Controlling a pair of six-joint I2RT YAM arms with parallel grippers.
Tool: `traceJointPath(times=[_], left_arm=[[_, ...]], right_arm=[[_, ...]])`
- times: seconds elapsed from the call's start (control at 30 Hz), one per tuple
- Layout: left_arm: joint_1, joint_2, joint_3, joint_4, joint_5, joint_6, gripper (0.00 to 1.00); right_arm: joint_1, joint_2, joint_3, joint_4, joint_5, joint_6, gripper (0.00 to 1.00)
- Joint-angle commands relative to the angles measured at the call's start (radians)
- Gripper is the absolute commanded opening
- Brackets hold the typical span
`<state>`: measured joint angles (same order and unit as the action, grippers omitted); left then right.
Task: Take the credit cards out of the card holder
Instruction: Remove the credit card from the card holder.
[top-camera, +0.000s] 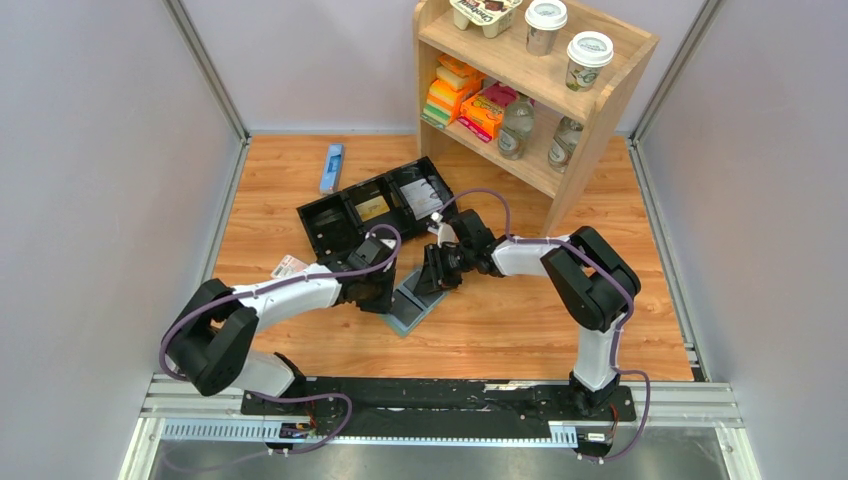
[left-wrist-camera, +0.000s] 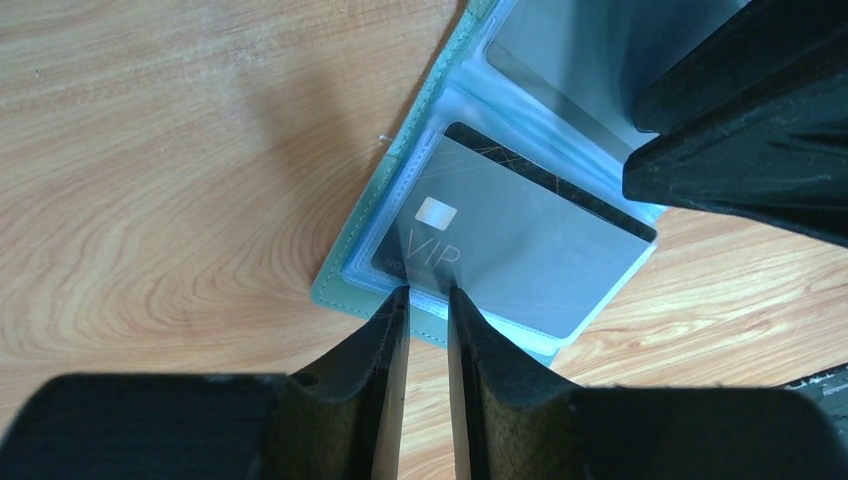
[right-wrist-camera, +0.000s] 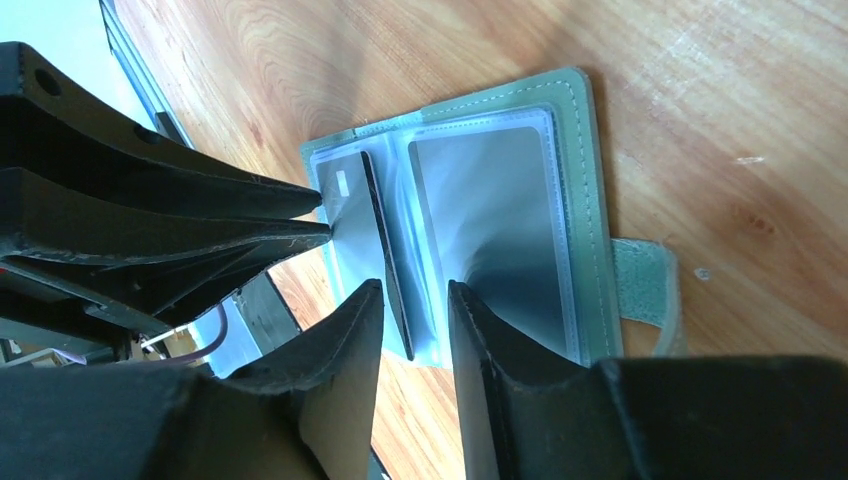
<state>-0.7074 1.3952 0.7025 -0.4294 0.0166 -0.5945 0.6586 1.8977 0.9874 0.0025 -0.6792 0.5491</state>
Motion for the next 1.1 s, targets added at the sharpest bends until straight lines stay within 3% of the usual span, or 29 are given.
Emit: traceJointPath(times=[0.0, 0.5, 0.83, 1.07], left_arm=[[-0.001, 0.045, 0.048, 0.021, -0.006, 0.027, 0.28], [-0.003, 0.088, 0.069, 0.046, -0.014, 0.047, 0.26], [-0.003, 0.097, 0.055, 0.058, -0.014, 0.061, 0.25], [-0.003, 0.097, 0.051, 0.052, -0.052, 0.082, 0.24]], right_arm=[[0.004, 0.017, 0.028, 0.005, -0.016, -0.003, 0.38], [0.022, 0.041, 0.059, 0.013, -0.079, -0.003, 0.34], [0.022, -0.014, 0.017, 0.125, -0.177, 0.044, 0.10], [0.027, -0.023, 0.013, 0.160, -0.240, 0.060, 0.00]])
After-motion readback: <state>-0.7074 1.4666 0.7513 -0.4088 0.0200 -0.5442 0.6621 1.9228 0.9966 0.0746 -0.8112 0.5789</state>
